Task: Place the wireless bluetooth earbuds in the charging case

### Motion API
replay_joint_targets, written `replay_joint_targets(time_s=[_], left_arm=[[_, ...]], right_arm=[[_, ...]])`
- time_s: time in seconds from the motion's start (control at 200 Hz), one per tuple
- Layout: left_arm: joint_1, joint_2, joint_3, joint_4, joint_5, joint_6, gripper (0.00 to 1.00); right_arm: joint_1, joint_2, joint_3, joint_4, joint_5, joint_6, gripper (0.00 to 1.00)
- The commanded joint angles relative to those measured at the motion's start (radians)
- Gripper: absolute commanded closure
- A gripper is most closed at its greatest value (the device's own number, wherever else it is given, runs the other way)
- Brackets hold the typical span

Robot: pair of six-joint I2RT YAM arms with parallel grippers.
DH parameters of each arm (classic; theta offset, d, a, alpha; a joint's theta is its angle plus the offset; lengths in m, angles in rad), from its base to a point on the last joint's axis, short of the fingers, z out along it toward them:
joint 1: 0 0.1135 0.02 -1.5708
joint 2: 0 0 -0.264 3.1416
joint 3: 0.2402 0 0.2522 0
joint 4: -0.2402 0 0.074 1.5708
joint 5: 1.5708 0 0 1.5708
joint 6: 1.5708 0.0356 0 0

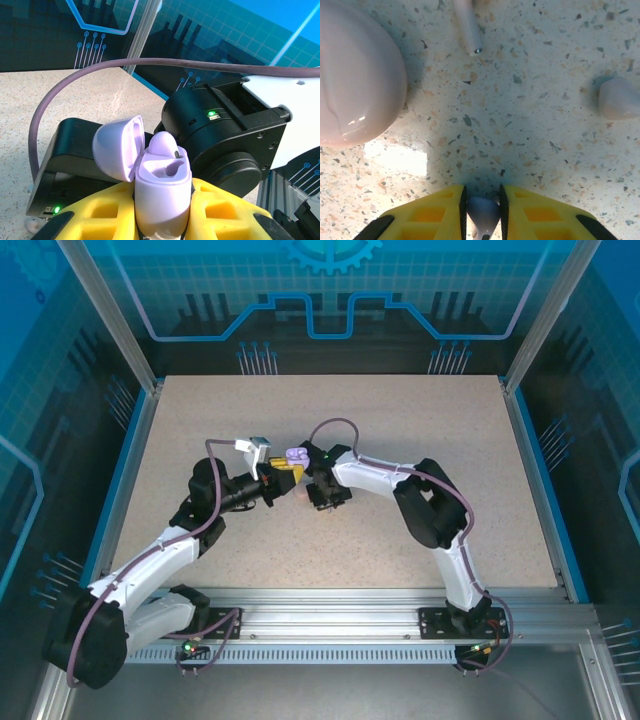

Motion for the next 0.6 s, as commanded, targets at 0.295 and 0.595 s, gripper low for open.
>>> replay_joint_targets(time_s=[0.295, 0.595], left_arm=[[0.006, 0.000, -0.007, -0.007, -0.028, 0.015, 0.94], [-0.006, 0.061, 0.017, -0.046, -0.057, 0.023, 0.94]], right_arm=[[-0.106, -0.128, -0.161, 0.102, -0.026, 0.007, 0.75], [-0.202, -0.234, -0.301, 0.225, -0.120, 0.005, 0.75]])
